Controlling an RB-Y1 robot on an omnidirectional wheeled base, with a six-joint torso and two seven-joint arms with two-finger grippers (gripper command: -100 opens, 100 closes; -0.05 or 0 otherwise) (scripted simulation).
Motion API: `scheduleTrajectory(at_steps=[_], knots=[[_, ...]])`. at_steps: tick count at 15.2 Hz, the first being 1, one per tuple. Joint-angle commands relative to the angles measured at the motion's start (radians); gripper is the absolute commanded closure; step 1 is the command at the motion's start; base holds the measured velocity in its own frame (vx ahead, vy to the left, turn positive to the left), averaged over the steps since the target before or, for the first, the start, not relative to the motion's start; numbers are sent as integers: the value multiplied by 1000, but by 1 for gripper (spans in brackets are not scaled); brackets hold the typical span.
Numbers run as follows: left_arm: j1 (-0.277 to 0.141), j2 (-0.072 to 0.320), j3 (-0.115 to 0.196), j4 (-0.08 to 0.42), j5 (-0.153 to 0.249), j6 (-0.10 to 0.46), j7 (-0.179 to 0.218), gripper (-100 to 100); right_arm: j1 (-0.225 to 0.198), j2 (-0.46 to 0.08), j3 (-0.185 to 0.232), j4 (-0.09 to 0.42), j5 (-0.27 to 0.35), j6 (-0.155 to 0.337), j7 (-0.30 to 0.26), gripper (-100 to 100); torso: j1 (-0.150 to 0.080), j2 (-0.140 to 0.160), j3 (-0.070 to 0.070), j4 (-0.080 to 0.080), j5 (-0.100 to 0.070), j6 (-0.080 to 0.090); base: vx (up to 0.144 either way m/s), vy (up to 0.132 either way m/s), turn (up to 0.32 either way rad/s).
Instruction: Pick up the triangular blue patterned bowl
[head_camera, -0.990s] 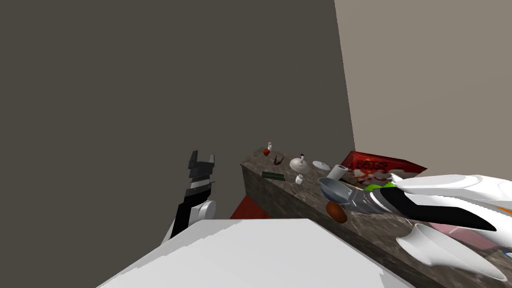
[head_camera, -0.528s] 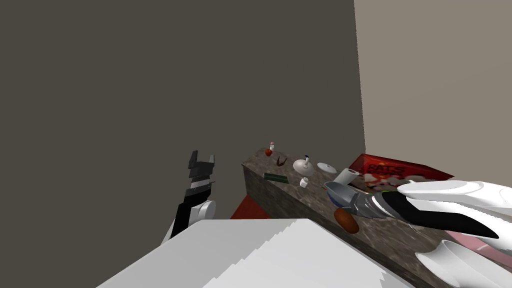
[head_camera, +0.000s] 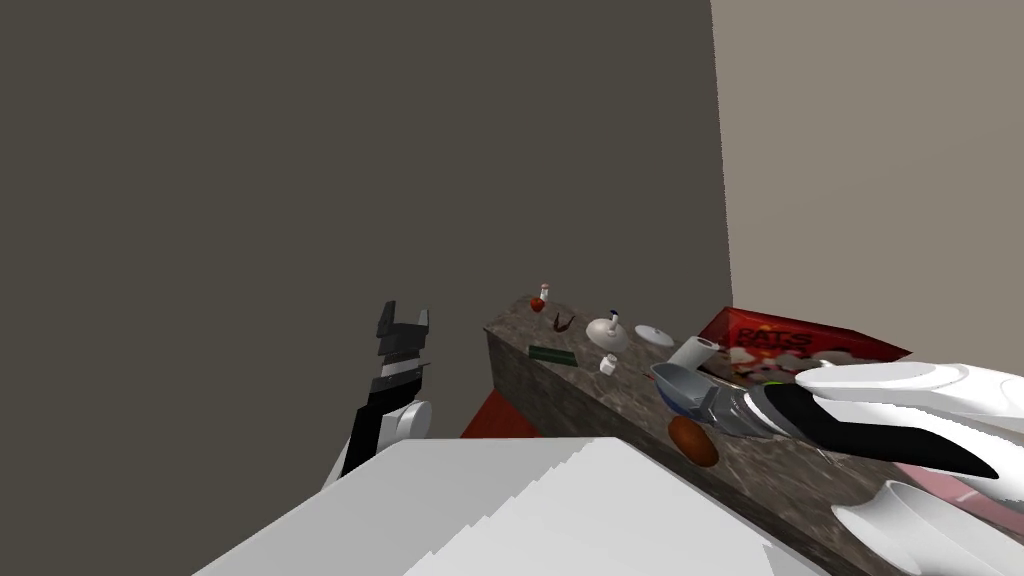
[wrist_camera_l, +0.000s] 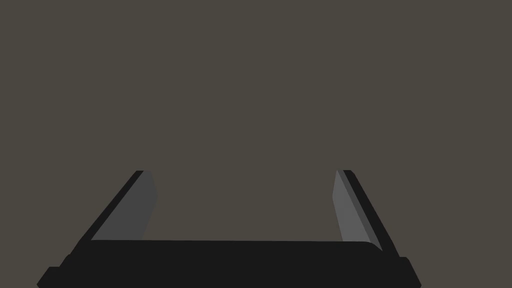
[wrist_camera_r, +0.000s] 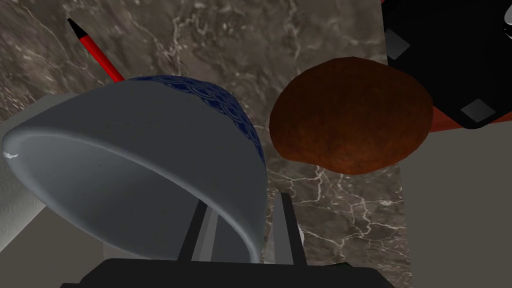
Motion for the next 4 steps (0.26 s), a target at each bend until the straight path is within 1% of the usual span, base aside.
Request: scheduleTrajectory(at_steps=[1,3,4], knots=[[0,0,0,0,0,0,0,0,-9,-32,5,-20,-9,-5,-7,100,0,0,0,0,0,0,10,-4,-63],[0,0,0,0,0,0,0,0,-15,-61,7,-39,-16,-10,-13,100,1,0,0,0,1,0,13,-3,-40],[0,0,0,0,0,0,0,0,-16,-45,11,-30,-14,-8,-6,100,1,0,0,0,1,0,8,-2,-6]])
